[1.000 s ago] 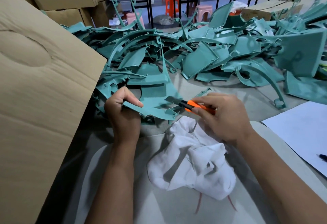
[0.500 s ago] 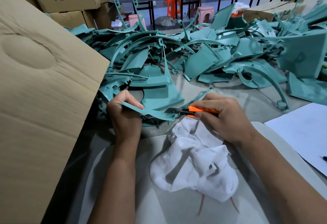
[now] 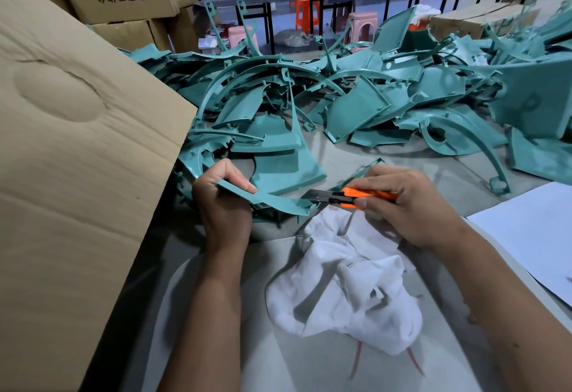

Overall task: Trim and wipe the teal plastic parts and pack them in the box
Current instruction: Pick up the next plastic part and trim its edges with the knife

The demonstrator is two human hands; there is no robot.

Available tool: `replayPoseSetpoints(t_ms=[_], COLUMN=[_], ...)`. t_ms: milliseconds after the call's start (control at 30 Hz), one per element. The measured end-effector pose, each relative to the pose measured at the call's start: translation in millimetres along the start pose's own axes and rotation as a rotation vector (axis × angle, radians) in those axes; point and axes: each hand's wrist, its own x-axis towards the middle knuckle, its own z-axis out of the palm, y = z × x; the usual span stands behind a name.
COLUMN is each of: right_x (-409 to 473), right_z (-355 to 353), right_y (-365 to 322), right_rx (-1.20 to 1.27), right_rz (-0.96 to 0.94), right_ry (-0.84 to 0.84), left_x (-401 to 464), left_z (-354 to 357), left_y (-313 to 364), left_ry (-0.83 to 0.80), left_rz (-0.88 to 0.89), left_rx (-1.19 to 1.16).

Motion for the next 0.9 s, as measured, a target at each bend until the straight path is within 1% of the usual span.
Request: replayPoseSetpoints(t_ms=[33,100,200,267,300,367,433,467,533,600,633,700,767,833,900], right_x=[-1.6,-2.7,-0.3,1.1,0.7,0.2,1.6,2.0,2.2,2.1,2.1,3.4,4.5,2.3,-1.1], right_z=[-1.8,-4.0,-1.7,2.7,5.6,7.7,5.7,6.1,11.3,18.8,21.8,22.5,18.0,14.1,12.4], right_y=[-0.2,-0.6,-4.2,-7.6,-9.2,-10.9,-13.3,-13.9,-13.8,-16.5,-18.9,-24.3,-28.0,-27.1,-24.4], right_rx=[0.068,0.071,-0.171,-0.326,-0.361,-0.356,-0.391,-0.440,-0.523,-0.539,-0.532,-0.526,-0.555,-0.612,-0.616], right_rz=[0.034,0.044,-0.024,-0.087,-0.111,-0.118,-0.117,-0.116,-0.103,-0.104,-0.134,-0.216,-0.249,-0.205,-0.132], right_ry=[0.008,0.050,0.172,0.201,0.214,0.284,0.340,0.338,0.278,0.244,0.270,0.392,0.491,0.456,0.347], left_x=[0.3,1.2,1.1,-0.3,-1.4,-2.9,-3.2,-2.7,-1.2,-0.4,-0.6,-2.0,-3.7,-4.6,-3.5], left_z=[0.7,2.3,3.1,4.6,6.6,11.9,16.7,18.5,20.4,20.4,20.5,21.3,23.6,25.9,26.2], left_y=[0.2,0.2,1.2,2.1,3.1,3.6,2.5,1.5,-1.8,-4.0,-4.3,-2.7,1.1,4.3,3.1], left_ry=[0.006,0.018,0.048,0.096,0.132,0.211,0.263,0.271,0.268,0.256,0.253,0.256,0.270,0.285,0.296], left_rz=[-0.010,-0.031,-0.031,-0.038,-0.053,-0.079,-0.060,-0.046,-0.020,0.020,0.040,0.071,0.089,0.092,0.078], left_rx=[-0.002,-0.008,0.010,0.036,0.041,0.013,-0.020,-0.041,-0.085,-0.117,-0.129,-0.154,-0.177,-0.174,-0.156])
